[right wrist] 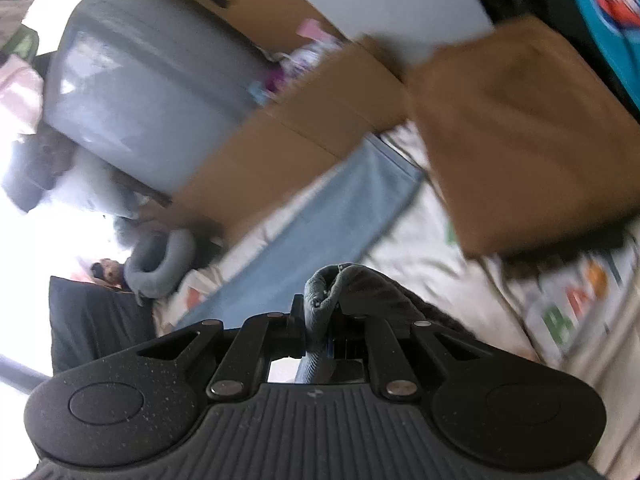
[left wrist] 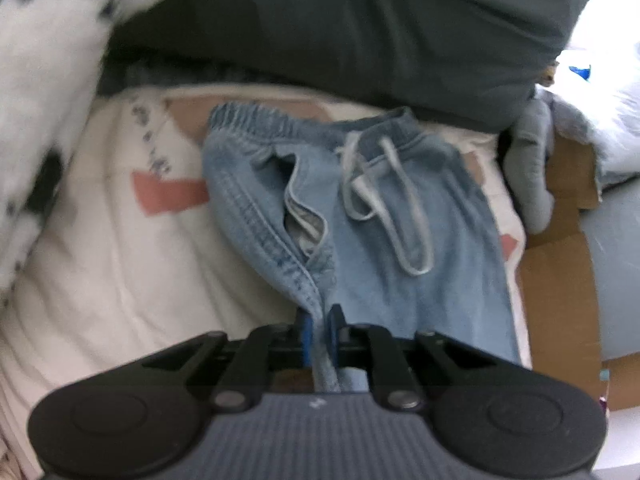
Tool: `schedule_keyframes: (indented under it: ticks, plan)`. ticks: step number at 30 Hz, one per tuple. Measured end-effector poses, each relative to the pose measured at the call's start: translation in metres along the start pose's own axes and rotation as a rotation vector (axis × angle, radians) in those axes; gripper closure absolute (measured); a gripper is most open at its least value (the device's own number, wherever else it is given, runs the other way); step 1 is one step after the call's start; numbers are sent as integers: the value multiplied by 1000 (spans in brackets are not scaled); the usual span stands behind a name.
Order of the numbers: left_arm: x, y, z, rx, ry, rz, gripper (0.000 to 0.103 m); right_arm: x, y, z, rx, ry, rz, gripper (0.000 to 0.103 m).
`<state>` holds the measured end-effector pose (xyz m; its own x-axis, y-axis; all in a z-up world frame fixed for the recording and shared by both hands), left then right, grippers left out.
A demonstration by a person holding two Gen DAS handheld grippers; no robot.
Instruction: Fold clothes
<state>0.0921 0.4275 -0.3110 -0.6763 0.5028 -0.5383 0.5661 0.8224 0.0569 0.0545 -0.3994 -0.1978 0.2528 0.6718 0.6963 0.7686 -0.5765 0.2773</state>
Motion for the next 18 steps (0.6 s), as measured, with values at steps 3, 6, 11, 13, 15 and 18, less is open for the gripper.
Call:
schedule_keyframes:
  ticks: [3,6,11,13,15,18]
  plan:
    - [-12,9,-15,-11,-21,2,94,20,20,-6,-24,17,-44,95]
    - [-19,13,-26,-23,-29,19,94,39,37,-12,-50,35,-84,95]
    - [-12,6,-29,-12,-6,9,95,38,41,-18,-49,28,-89,95]
    - [-6,1,-30,-4,8,5,96,23,30,-16,-28,5,-58,95]
    - [-1,-4,-29,4,29,15,96,2,12,-13,6,-35,-22,95]
    - [8,-8,-25,19,54,16,96,-35,-19,-5,71,-101,30,95]
Point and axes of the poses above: each gripper's, at about its wrist camera, not at the fingertips, and z roughly the way its jaws point, x to its left, y to its top, the point moved 4 cm from there along z, roughly the way its jaws point, and after that the axes turned 14 degrees about x, right-handed, at the moved point
